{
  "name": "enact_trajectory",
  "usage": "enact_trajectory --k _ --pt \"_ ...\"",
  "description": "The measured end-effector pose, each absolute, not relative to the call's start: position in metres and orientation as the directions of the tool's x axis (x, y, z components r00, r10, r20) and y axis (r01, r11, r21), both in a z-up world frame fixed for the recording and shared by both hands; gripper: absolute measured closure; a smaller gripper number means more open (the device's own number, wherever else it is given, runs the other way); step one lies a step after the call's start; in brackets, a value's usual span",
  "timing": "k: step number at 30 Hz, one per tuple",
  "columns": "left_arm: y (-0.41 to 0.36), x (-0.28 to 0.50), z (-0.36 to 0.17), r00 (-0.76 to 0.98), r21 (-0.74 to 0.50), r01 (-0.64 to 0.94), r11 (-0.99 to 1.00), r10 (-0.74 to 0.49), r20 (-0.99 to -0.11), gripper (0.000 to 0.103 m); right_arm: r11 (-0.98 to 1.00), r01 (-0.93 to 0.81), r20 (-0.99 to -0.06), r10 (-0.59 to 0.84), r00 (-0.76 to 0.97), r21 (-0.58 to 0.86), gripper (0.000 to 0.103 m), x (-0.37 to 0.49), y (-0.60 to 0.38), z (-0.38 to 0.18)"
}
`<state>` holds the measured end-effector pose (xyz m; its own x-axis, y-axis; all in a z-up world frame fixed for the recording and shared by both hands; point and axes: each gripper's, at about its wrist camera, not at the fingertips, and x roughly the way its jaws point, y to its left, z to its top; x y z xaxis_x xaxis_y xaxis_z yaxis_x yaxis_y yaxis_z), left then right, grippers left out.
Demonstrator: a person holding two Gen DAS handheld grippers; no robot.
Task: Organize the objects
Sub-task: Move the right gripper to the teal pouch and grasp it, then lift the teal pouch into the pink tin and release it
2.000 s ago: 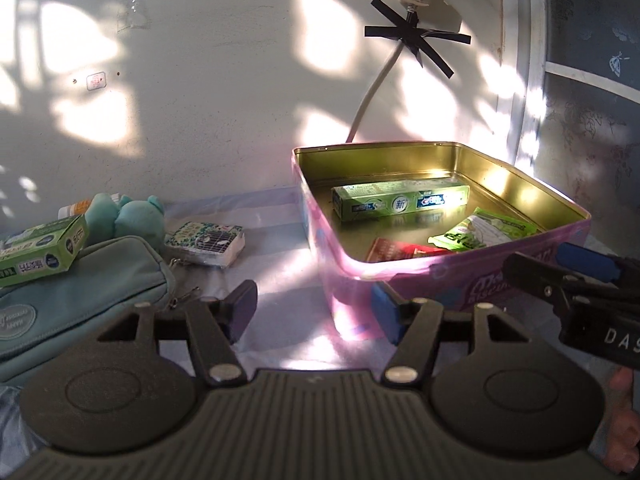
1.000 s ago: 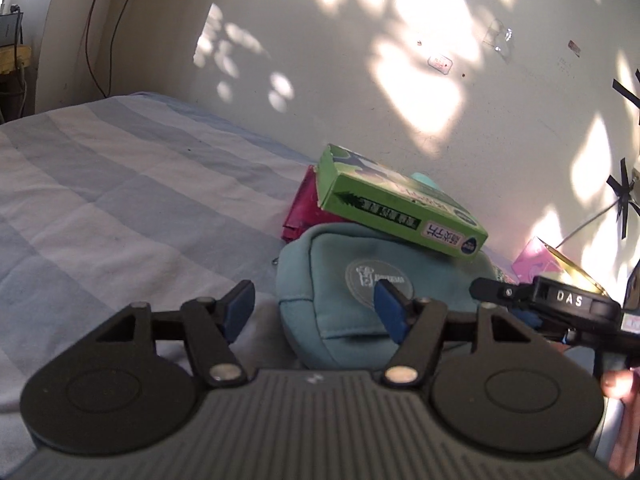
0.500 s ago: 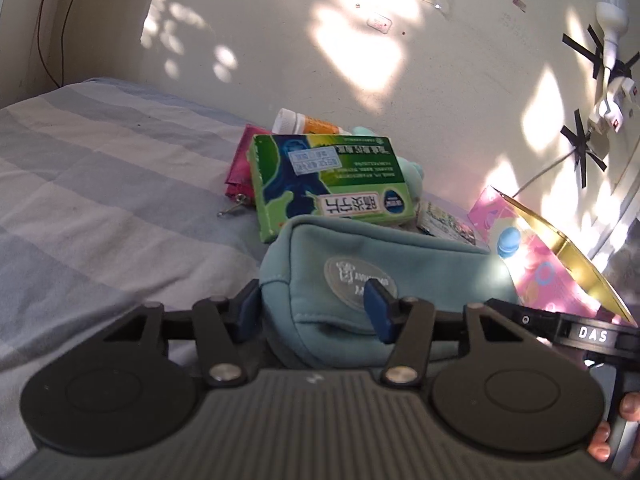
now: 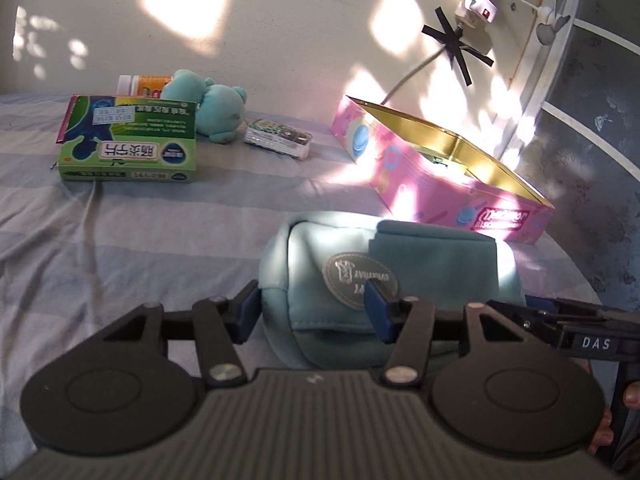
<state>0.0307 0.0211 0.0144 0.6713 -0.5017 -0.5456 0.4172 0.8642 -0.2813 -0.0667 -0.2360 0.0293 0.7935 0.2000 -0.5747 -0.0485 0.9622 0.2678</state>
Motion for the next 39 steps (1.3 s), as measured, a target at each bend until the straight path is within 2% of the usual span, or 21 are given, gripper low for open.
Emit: enact_trajectory --k 1,3,5,9,11,16,22,24,27,31,33,39 --pt "0.016 0.031 0.014 0.66 -0.284 0.429 0.857 -0.512 -0.55 0.044 0.968 -0.043 -0.575 0.183 0.797 0.247 0.024 -0.073 -0.237 0.029" --pt "0.006 0.029 0.013 0.657 -0.266 0.434 0.861 -0.504 -0.56 0.043 0.975 -0.035 -0.567 0.156 0.809 0.218 0.021 -0.082 -0.24 0.027" --pt "-0.004 0.026 0.014 0.682 -0.207 0.422 0.883 -0.46 -0.569 0.039 0.976 -0.023 -0.55 0.141 0.823 0.216 0.02 -0.087 -0.245 0.024" --pt "-0.017 0.018 0.018 0.744 -0.068 0.398 0.915 -0.365 -0.559 0.025 0.983 -0.001 -0.525 0.099 0.845 0.185 0.01 -0.09 -0.25 0.023" --pt "-0.02 0.013 0.02 0.763 -0.029 0.386 0.922 -0.337 -0.552 0.024 0.981 -0.001 -0.525 0.104 0.845 0.193 0.009 -0.089 -0.253 0.022" --pt "-0.025 0.007 0.021 0.782 0.01 0.356 0.935 -0.292 -0.55 0.02 0.97 0.0 -0.531 0.132 0.837 0.243 0.007 -0.088 -0.258 0.016" --pt "-0.026 0.007 0.016 0.784 -0.014 0.32 0.947 -0.273 -0.557 0.017 0.969 -0.028 -0.538 0.161 0.827 0.246 0.006 -0.088 -0.255 0.013" --pt "-0.027 0.007 0.014 0.782 -0.024 0.325 0.945 -0.283 -0.556 0.018 0.969 -0.059 -0.538 0.183 0.823 0.24 0.01 -0.088 -0.248 0.012" --pt "-0.031 0.005 0.014 0.762 -0.047 0.356 0.933 -0.319 -0.564 0.033 0.976 -0.072 -0.533 0.174 0.828 0.207 0.017 -0.089 -0.239 0.012" --pt "-0.034 0.004 0.02 0.759 -0.046 0.359 0.932 -0.32 -0.567 0.039 0.973 -0.063 -0.501 0.168 0.849 0.221 0.033 -0.095 -0.244 0.014" --pt "-0.034 0.001 0.026 0.764 -0.056 0.363 0.93 -0.332 -0.553 0.039 0.974 -0.062 -0.479 0.162 0.863 0.217 0.035 -0.099 -0.246 0.016" --pt "-0.043 -0.013 0.063 0.828 -0.022 0.388 0.921 -0.359 -0.43 0.039 0.982 -0.07 -0.345 0.127 0.93 0.173 0.035 -0.115 -0.248 0.04"
